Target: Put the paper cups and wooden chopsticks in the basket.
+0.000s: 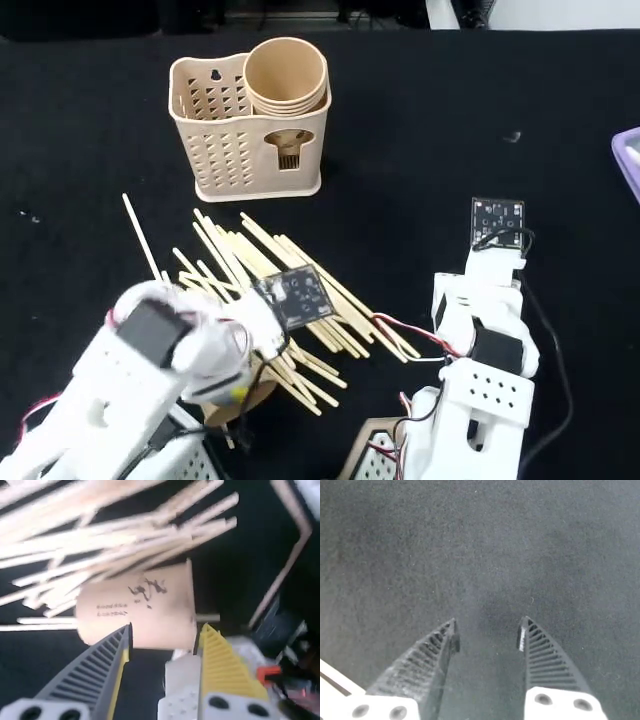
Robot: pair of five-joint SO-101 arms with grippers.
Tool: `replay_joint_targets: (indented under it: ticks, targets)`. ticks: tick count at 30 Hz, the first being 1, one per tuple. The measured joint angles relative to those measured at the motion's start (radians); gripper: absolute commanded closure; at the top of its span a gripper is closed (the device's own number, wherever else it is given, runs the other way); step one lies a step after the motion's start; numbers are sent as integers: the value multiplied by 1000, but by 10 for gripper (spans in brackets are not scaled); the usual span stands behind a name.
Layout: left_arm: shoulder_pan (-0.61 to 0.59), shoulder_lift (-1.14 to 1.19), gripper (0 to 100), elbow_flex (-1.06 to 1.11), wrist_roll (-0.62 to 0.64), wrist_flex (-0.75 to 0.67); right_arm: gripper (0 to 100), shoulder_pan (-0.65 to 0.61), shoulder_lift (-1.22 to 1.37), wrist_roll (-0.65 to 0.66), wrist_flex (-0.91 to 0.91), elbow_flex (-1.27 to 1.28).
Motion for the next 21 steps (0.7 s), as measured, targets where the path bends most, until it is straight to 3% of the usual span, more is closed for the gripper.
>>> replay_joint_targets:
  ticks: [5,14,21]
  targets:
    - [14,71,771,68,-34,-3,804,0,0,0,0,0]
    - [44,-69,773,281,29,-224,804,0,0,0,0,0]
    - [-91,-173,777,351,-17,-272,804,0,0,0,0,0]
